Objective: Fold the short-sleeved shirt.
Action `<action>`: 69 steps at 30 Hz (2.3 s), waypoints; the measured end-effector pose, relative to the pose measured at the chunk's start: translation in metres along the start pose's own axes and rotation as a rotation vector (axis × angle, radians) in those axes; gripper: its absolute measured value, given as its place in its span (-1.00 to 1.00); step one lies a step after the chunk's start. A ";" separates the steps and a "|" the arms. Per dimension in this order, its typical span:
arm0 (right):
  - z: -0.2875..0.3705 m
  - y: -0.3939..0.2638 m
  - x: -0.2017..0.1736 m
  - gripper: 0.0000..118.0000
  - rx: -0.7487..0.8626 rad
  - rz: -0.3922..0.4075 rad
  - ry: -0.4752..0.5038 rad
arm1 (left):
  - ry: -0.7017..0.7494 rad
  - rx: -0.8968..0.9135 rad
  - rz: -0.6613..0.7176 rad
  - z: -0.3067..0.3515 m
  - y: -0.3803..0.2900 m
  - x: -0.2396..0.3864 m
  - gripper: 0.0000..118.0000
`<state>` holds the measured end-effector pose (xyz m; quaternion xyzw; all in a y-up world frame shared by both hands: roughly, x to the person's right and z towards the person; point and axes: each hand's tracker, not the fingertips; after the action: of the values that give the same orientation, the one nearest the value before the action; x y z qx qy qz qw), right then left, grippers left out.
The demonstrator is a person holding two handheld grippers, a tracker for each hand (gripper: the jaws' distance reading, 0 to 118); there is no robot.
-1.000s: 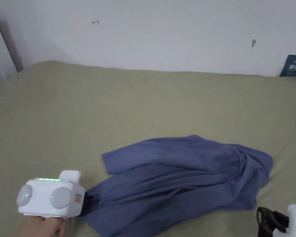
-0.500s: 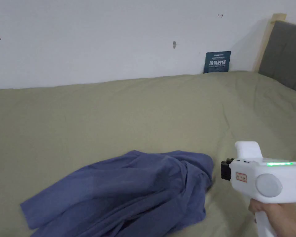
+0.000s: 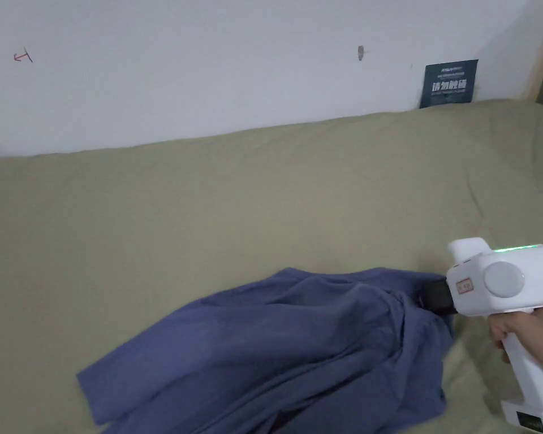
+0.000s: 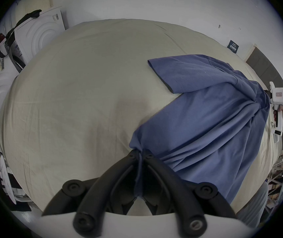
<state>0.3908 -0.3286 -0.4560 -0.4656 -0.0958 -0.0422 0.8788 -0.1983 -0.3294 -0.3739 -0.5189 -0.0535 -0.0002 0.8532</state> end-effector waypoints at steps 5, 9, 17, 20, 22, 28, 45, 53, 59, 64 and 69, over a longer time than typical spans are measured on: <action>0.066 0.002 -0.006 -0.94 0.066 0.025 0.041 | 0.006 0.026 -0.020 0.021 0.007 -0.003 -0.98; 0.125 0.009 0.011 -0.94 0.208 -0.008 0.048 | 0.002 0.129 0.008 0.063 0.028 -0.018 -0.98; 0.256 0.014 0.053 -0.94 0.380 -0.102 0.082 | 0.124 0.340 -0.013 0.162 0.093 -0.039 -0.98; 0.292 0.011 0.068 -0.94 0.417 -0.134 0.093 | 0.115 0.430 0.026 0.201 0.113 -0.042 -0.98; 0.313 0.011 0.074 -0.94 0.446 -0.142 0.094 | 0.126 0.458 0.018 0.225 0.127 -0.039 -0.98; 0.364 0.020 0.081 -0.94 0.534 -0.162 0.080 | 0.107 0.550 0.030 0.270 0.159 -0.023 -0.98; 0.351 0.138 0.080 -0.94 0.644 -0.150 -0.048 | 0.242 0.661 -0.047 0.264 0.280 0.033 -0.98; 0.313 0.199 0.072 -0.94 0.650 -0.121 -0.074 | 0.282 0.689 -0.032 0.241 0.347 0.044 -0.98; 0.285 0.228 0.064 -0.94 0.663 -0.116 -0.091 | 0.273 0.723 0.001 0.218 0.376 0.044 -0.98; 0.253 0.230 0.064 -0.94 0.648 -0.130 -0.092 | 0.273 0.714 -0.002 0.182 0.380 0.041 -0.98; 0.213 0.201 0.069 -0.94 0.580 -0.140 -0.086 | 0.235 0.633 0.002 0.133 0.358 0.035 -0.98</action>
<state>0.4633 -0.0385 -0.4876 -0.1888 -0.1728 -0.0539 0.9652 -0.1560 -0.0446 -0.6275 -0.2247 0.0485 -0.0426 0.9723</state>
